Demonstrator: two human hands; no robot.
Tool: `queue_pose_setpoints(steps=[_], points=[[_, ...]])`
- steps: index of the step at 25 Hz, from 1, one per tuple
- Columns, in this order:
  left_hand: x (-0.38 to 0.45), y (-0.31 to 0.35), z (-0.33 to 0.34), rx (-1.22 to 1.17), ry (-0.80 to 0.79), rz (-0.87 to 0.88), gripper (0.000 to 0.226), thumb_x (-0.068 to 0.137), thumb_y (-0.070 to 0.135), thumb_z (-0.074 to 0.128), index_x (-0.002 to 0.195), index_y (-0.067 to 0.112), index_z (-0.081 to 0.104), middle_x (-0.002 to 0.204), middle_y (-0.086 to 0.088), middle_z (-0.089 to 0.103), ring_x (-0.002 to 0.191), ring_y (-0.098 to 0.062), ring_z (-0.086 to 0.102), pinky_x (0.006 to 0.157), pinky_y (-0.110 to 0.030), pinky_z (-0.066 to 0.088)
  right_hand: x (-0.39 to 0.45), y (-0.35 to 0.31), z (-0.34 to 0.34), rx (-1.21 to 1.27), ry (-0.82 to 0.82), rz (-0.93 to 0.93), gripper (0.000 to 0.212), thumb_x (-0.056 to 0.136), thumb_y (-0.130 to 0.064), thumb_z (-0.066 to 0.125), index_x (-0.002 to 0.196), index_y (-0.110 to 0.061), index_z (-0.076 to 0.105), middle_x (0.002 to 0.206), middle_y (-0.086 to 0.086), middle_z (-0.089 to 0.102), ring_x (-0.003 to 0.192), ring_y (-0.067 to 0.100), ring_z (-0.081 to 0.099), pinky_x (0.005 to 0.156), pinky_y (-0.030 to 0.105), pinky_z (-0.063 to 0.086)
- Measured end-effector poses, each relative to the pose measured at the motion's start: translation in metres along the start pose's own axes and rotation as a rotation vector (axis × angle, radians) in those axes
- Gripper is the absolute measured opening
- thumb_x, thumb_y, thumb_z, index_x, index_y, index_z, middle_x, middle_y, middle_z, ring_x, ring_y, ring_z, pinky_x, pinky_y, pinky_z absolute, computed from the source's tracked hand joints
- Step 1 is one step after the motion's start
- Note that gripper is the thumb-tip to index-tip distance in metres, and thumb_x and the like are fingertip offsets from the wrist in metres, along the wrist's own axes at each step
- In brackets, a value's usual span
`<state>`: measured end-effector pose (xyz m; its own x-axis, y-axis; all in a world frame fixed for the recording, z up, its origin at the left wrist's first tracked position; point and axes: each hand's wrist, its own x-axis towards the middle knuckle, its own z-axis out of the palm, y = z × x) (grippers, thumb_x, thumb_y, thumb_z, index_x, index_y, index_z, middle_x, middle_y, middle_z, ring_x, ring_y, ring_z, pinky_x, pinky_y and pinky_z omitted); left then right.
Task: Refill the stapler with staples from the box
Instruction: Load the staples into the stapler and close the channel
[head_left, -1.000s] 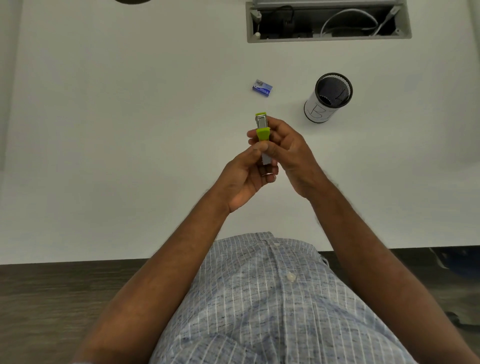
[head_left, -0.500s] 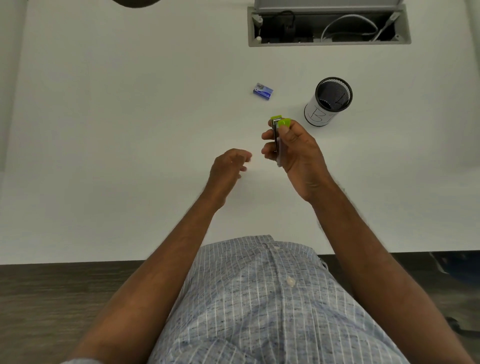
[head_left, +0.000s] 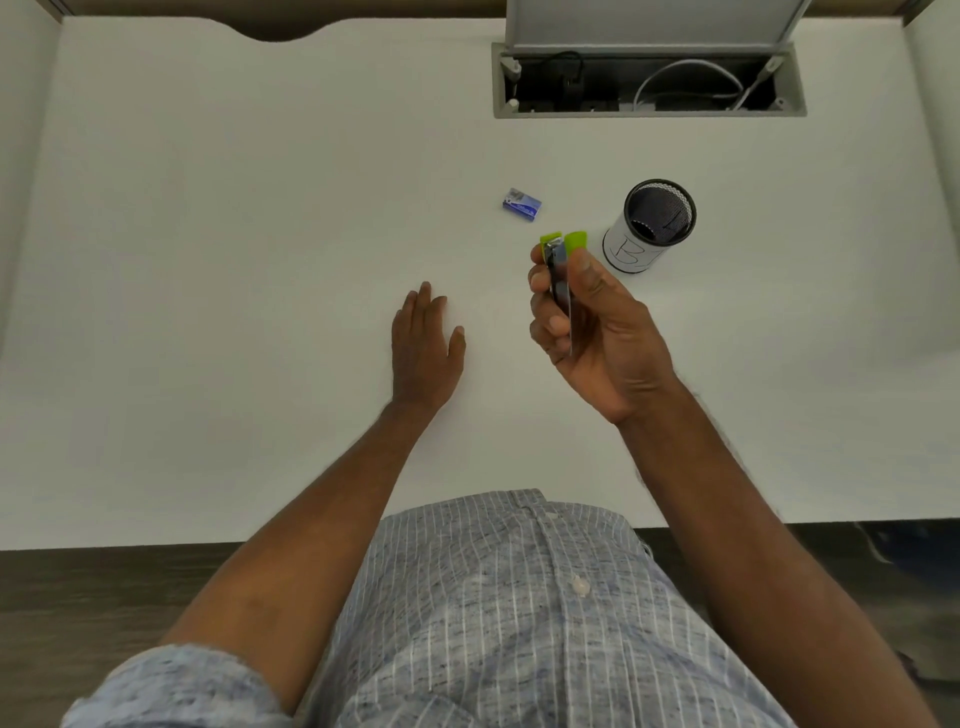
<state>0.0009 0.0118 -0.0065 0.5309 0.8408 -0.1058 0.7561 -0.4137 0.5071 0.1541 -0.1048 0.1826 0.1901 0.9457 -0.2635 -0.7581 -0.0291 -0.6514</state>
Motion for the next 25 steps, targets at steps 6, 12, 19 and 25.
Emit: queue_pose_setpoints(steps=[6,12,19,25], points=[[-0.004,-0.003,0.004,0.039,0.010,0.041,0.055,0.101,0.033,0.047,0.150,0.006,0.041,0.164,-0.014,0.029,0.153,-0.031,0.023,0.126,-0.047,0.017,0.002,0.005,0.001,-0.021,0.001,0.025,0.029,0.107,-0.027,0.040,0.114,-0.009,0.063,0.090,-0.001,0.066,0.057,0.005,0.050,0.053,0.017,0.041],[-0.004,-0.004,0.004,0.040,0.013,0.058,0.054,0.101,0.030,0.050,0.149,0.005,0.043,0.164,-0.015,0.029,0.153,-0.032,0.023,0.125,-0.048,0.018,0.009,0.010,0.000,0.026,0.005,0.059,0.029,0.106,-0.031,0.045,0.115,-0.010,0.064,0.091,-0.001,0.064,0.058,0.005,0.051,0.052,0.017,0.042],[-0.004,-0.004,0.003,0.047,0.018,0.057,0.054,0.101,0.030,0.048,0.149,0.006,0.043,0.164,-0.016,0.028,0.153,-0.033,0.022,0.125,-0.049,0.018,0.021,0.019,-0.017,0.158,0.057,0.119,0.054,0.109,-0.048,0.032,0.141,-0.010,0.052,0.099,0.000,0.058,0.062,0.005,0.046,0.051,0.016,0.039],[-0.003,-0.005,0.004,0.036,0.015,0.061,0.054,0.100,0.030,0.047,0.149,0.006,0.042,0.165,-0.015,0.026,0.154,-0.033,0.020,0.126,-0.046,0.014,0.028,0.035,-0.045,0.020,0.160,0.131,0.044,0.109,-0.039,0.044,0.140,-0.010,0.056,0.096,-0.002,0.051,0.069,0.009,0.046,0.057,0.020,0.040]])
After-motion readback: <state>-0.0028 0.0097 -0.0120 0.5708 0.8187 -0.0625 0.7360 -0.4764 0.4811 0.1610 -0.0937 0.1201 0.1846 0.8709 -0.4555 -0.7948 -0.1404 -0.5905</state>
